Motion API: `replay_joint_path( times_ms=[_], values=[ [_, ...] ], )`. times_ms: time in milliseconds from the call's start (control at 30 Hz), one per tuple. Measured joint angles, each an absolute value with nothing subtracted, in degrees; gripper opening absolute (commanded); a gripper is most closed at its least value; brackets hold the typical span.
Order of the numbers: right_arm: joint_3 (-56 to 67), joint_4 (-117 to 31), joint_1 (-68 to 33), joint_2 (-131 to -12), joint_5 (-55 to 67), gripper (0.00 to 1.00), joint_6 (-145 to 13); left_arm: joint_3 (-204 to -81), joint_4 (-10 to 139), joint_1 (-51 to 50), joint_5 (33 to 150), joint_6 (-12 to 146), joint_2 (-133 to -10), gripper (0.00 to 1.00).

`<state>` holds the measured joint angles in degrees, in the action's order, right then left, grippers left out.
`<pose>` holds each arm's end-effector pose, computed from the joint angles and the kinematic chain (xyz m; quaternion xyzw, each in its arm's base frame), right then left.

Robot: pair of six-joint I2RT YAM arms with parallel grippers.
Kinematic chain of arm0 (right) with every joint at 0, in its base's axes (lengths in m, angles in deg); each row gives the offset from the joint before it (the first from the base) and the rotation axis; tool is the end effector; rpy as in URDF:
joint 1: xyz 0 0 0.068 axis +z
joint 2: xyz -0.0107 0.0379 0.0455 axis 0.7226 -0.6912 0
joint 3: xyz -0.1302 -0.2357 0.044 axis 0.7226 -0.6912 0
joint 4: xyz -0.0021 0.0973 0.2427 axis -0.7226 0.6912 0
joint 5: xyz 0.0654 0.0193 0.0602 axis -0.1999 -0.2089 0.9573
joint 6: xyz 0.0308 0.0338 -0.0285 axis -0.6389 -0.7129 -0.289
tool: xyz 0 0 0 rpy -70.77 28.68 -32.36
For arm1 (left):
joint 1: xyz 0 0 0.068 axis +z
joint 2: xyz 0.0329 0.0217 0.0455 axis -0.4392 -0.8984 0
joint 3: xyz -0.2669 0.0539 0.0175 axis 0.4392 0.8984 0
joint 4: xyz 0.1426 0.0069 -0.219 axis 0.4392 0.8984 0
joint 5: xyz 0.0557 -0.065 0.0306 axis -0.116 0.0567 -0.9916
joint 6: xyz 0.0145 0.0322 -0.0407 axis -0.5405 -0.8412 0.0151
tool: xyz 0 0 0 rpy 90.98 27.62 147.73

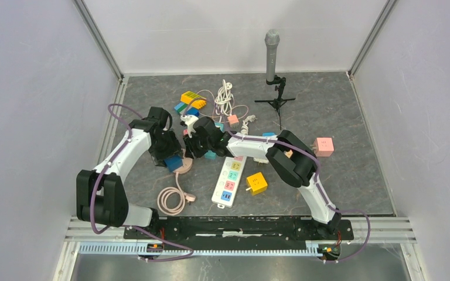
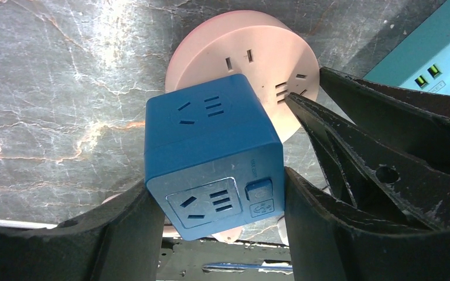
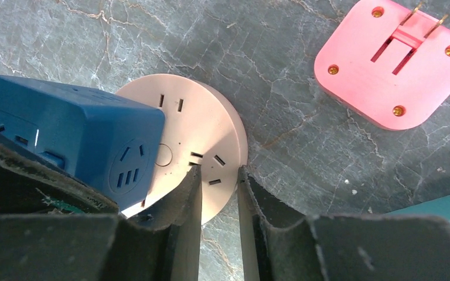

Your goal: Pull the plug off the socket

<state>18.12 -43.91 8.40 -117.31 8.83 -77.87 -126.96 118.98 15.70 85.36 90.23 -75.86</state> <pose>0.2795 0.4055 0.1501 -0.3166 0.8399 0.3248 0.2979 0.2451 -0.0460 0.2272 -0.2112 0.9689 -0.0662 0.1110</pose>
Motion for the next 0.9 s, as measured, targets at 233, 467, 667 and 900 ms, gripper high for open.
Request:
replay_joint_path(
  times_ms=[233,467,667,900],
  values=[
    [18.6,-43.2,9.5,-117.2,6.3,0.29,-76.5,-127.6,120.3,15.7,84.8,90.2,-75.7,0.22],
    [19.2,-43.4,10.4,-117.4,4.5,0.29,-75.7,-129.2,121.4,15.6,82.4,88.7,-75.7,0.22],
    [19.5,-43.4,11.1,-117.4,2.2,0.28,-75.4,-129.8,122.1,15.4,81.8,87.3,-75.7,0.21],
    [19.2,-43.4,11.2,-117.1,1.9,0.30,-75.4,-129.8,121.9,15.4,83.3,87.2,-74.7,0.22]
  ],
)
